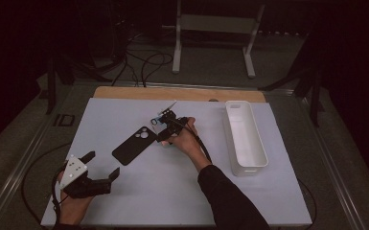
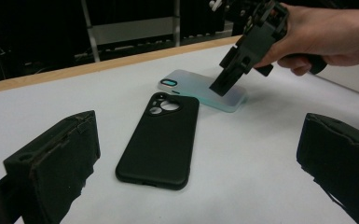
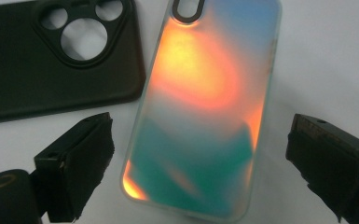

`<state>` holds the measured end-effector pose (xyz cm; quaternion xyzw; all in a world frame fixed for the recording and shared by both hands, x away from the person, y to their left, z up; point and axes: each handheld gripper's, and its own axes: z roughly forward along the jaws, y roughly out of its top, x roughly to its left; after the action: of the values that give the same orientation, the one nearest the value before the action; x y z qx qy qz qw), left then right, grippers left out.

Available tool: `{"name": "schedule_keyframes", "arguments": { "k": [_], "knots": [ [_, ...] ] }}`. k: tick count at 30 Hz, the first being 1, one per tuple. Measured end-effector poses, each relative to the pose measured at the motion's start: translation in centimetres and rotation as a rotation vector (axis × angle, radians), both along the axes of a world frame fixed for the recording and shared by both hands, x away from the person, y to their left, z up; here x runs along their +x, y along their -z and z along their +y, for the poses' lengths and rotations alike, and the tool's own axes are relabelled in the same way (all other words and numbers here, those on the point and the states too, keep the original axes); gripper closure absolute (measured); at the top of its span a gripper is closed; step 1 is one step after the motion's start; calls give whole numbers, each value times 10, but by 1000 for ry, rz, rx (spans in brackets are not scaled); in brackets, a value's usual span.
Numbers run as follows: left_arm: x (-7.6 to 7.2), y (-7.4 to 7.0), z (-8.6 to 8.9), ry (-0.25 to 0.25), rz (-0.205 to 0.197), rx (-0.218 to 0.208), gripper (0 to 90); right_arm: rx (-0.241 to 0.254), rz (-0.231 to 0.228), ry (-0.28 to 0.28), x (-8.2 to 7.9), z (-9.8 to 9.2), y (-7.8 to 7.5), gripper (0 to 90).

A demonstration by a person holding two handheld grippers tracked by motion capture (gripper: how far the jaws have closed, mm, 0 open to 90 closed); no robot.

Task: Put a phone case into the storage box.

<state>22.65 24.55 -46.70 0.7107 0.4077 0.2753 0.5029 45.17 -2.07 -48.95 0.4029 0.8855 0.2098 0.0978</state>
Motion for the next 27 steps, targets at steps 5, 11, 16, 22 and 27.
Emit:
{"name": "schedule_keyframes", "arguments": {
  "k": [5,11,16,22,27],
  "knots": [
    [0,0,1,-3,0,-5,0,-26,22,15,4,3,9,73],
    [0,0,1,-1,1,-2,0,-30,38,14,6,5,15,74],
    [0,0,1,-2,-1,-6,0,-48,41,29,6,7,17,75],
    [0,0,1,0,1,-10,0,-50,62,49,7,7,20,82],
    [0,0,1,1,1,-13,0,-52,77,60,7,7,22,99]
  ]
}}
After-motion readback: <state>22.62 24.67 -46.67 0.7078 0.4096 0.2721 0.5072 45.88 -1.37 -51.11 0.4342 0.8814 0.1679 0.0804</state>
